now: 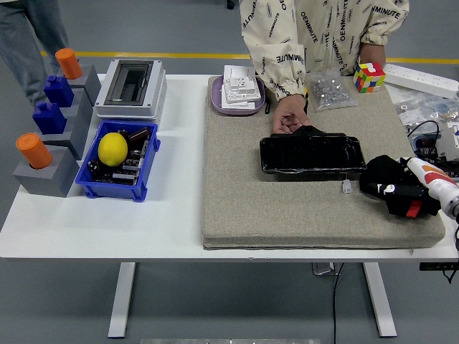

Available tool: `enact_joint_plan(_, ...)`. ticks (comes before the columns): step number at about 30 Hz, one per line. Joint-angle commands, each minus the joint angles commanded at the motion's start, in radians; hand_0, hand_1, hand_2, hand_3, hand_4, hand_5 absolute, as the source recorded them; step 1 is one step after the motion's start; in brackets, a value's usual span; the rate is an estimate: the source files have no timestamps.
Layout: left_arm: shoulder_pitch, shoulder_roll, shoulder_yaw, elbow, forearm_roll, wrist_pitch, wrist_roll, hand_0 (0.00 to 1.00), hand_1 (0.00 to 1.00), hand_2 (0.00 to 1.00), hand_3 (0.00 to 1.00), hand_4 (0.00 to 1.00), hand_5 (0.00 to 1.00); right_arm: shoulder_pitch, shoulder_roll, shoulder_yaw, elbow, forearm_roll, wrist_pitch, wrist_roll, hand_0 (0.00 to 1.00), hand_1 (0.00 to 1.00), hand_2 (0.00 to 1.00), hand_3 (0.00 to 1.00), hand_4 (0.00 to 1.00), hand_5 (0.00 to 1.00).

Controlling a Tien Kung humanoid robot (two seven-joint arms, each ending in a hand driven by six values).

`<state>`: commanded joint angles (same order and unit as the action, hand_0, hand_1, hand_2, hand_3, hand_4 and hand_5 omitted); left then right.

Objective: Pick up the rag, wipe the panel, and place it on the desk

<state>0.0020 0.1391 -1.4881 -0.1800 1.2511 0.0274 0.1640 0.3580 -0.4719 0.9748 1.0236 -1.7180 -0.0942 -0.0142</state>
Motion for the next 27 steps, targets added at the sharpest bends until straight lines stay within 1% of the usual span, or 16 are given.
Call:
enact_joint_plan(5,0.001,0.000,0.003,0.000,-0.001,0.000,0.000,0.642,0.691,0.733,0.564,0.593,0.468,-0.006,0.001,-0.004,-0.006,0.006,-0.009,0.009,0.680,0.642,0.723,0.725,0.998,0.651)
enact_joint_plan(6,0.002,0.001,0.003,0.000,-0.001,0.000,0.000,0.642,0.691,0.733,0.564,0.593,0.468,-0.007,0.002,-0.005,-0.007,0.009,-0.014,0.013,0.661,0.629,0.711,0.718,0.998,0.636)
enact_joint_plan(11,0.002,0.001,0.004,0.000,0.000,0.000,0.000,0.642,0.691,0.733,0.564,0.593,0.468,-0.010,0.003,-0.012,-0.011,0.015,-0.039,0.022,0.661,0.629,0.711,0.718,0.998,0.636)
enact_joint_plan(12,0.002,0.002,0.005,0.000,0.000,0.000,0.001,0.643,0.691,0.733,0.565,0.593,0.469,-0.010,0.004,-0.013,-0.011,0.015,-0.044,0.024,0.589,0.586,0.658,0.616,0.998,0.530)
enact_joint_plan(18,0.002,0.001,0.004,0.000,0.001,0.000,0.001,0.643,0.691,0.733,0.565,0.593,0.469,-0.010,0.005,-0.017,-0.010,0.028,-0.083,0.041,0.589,0.586,0.658,0.616,0.998,0.530)
enact_joint_plan(19,0.002,0.001,0.003,0.000,0.001,0.000,0.001,0.643,0.691,0.733,0.566,0.594,0.469,-0.009,0.005,-0.018,-0.010,0.029,-0.088,0.042,0.510,0.510,0.560,0.530,0.998,0.394)
enact_joint_plan(24,0.000,-0.001,0.002,0.000,0.000,0.000,0.001,0.643,0.691,0.733,0.566,0.594,0.469,-0.008,0.004,-0.017,-0.009,0.022,-0.098,0.047,0.510,0.510,0.560,0.530,0.998,0.394)
enact_joint_plan(25,0.000,-0.001,0.002,0.000,0.000,0.000,0.000,0.643,0.691,0.733,0.566,0.594,0.469,-0.008,0.004,-0.016,-0.009,0.019,-0.099,0.047,0.466,0.480,0.527,0.511,0.985,0.341)
enact_joint_plan(27,0.000,-0.001,0.001,0.000,-0.001,0.000,0.000,0.643,0.691,0.733,0.566,0.594,0.469,-0.008,0.004,-0.015,-0.010,0.016,-0.101,0.047,0.466,0.480,0.527,0.511,0.985,0.341)
